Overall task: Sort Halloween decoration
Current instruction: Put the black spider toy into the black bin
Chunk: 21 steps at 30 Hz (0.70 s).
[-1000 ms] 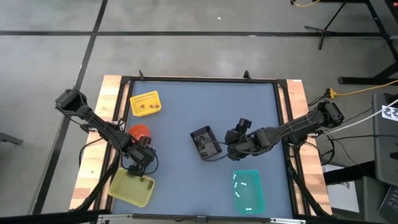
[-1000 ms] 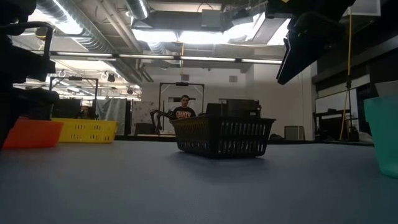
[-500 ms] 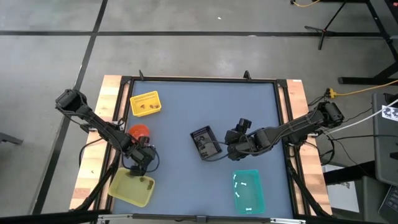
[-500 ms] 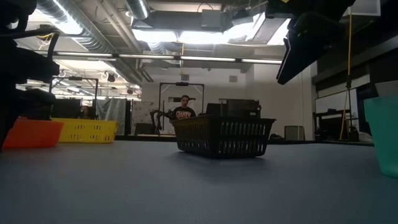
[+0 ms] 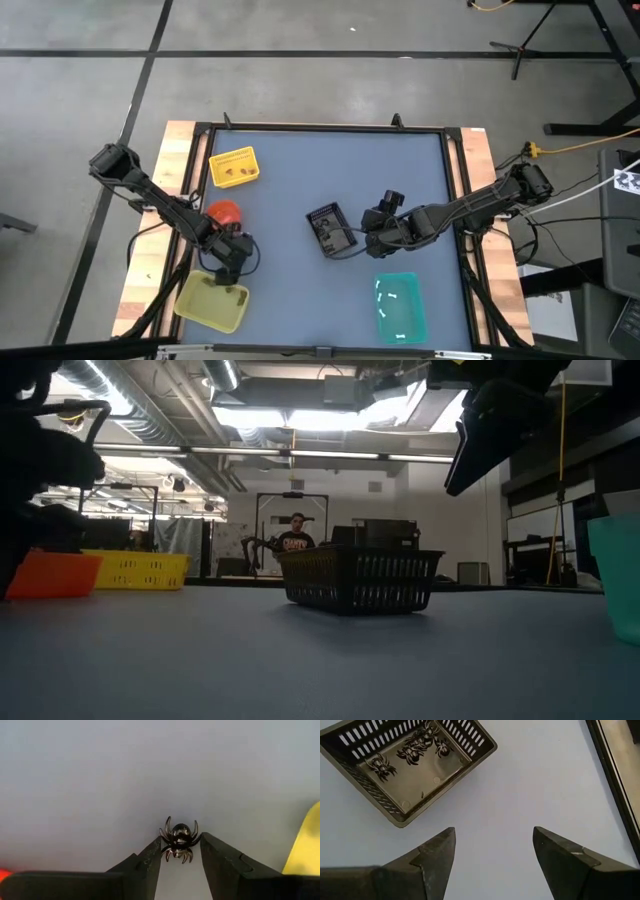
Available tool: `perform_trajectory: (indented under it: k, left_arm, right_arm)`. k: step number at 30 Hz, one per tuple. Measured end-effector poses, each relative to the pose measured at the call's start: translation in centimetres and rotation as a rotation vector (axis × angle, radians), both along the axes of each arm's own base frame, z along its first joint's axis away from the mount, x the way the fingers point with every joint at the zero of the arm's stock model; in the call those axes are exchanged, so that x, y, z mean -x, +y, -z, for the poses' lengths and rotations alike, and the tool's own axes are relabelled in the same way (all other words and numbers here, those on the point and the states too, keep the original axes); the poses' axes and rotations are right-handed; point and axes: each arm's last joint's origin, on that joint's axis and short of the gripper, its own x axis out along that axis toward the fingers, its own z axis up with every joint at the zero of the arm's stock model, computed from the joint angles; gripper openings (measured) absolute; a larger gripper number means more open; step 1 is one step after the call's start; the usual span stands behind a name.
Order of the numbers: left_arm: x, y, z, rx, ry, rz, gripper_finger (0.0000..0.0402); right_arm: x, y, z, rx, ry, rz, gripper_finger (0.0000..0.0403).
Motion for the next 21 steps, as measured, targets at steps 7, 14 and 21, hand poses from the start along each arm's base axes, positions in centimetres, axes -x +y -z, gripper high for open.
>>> perform_trajectory:
  k: [7,14,21]
  left_arm:
    - [-0.7,0.4,-0.3,0.026,-0.049,-0.036,0.0118]
    - [-1.7,1.1,-0.6,0.050,-0.113,-0.090,0.0118]
    - [-3.8,1.7,-1.6,0.088,-0.310,-0.175,0.0119]
  right_arm:
    - [0.0,0.0,0.0,0.000,0.000,0.000,0.0266]
    - [0.0,0.0,0.0,0.000,-0.001,0.000,0.0266]
    - [0.0,0.0,0.0,-0.001,-0.002,0.000,0.0266]
